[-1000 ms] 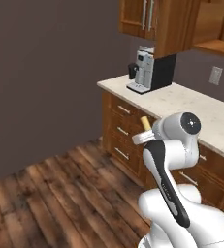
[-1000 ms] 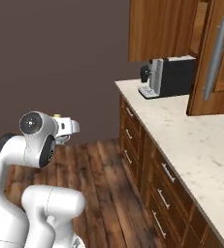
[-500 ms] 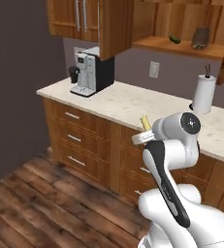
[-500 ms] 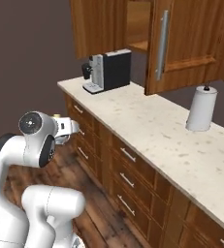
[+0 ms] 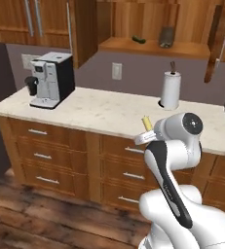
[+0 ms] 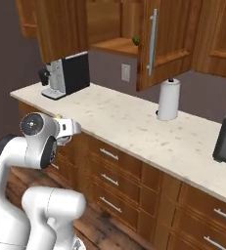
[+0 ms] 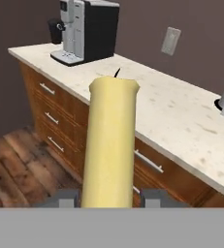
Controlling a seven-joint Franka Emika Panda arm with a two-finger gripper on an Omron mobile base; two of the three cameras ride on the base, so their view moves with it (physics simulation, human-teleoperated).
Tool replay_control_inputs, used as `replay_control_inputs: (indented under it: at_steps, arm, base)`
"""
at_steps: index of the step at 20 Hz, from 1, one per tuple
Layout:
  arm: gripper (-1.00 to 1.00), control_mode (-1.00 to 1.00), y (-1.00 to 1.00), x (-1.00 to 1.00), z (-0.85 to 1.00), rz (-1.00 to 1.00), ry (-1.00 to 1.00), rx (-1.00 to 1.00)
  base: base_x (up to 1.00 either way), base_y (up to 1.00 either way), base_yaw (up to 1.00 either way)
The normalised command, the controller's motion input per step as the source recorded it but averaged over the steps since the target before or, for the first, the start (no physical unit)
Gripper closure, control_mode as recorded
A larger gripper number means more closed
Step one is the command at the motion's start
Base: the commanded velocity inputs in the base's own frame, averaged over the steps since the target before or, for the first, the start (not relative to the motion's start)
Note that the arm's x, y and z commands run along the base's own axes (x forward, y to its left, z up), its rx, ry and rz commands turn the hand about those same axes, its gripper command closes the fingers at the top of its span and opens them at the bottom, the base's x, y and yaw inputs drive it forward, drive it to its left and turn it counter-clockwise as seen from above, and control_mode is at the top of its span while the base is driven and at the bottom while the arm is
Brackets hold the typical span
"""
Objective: Pick the candle and jar from the dining table and place them in the open cabinet. Close the cabinet after placing the objects.
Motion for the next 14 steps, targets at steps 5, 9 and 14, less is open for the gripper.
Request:
replay_control_inputs:
  at_steps: [5,9,14]
  arm:
    - [1.00,1.00,0.00,0.00,0.00,0.00,0.00,0.00]
    - [1.00,1.00,0.00,0.00,0.00,0.00,0.00,0.00]
    - [1.00,1.00,0.00,0.00,0.00,0.00,0.00,0.00]
  base:
    - [0.08,0.71,-0.46]
    - [0.02,0.56,-0.40]
    - [0.06,0.48,-0.35]
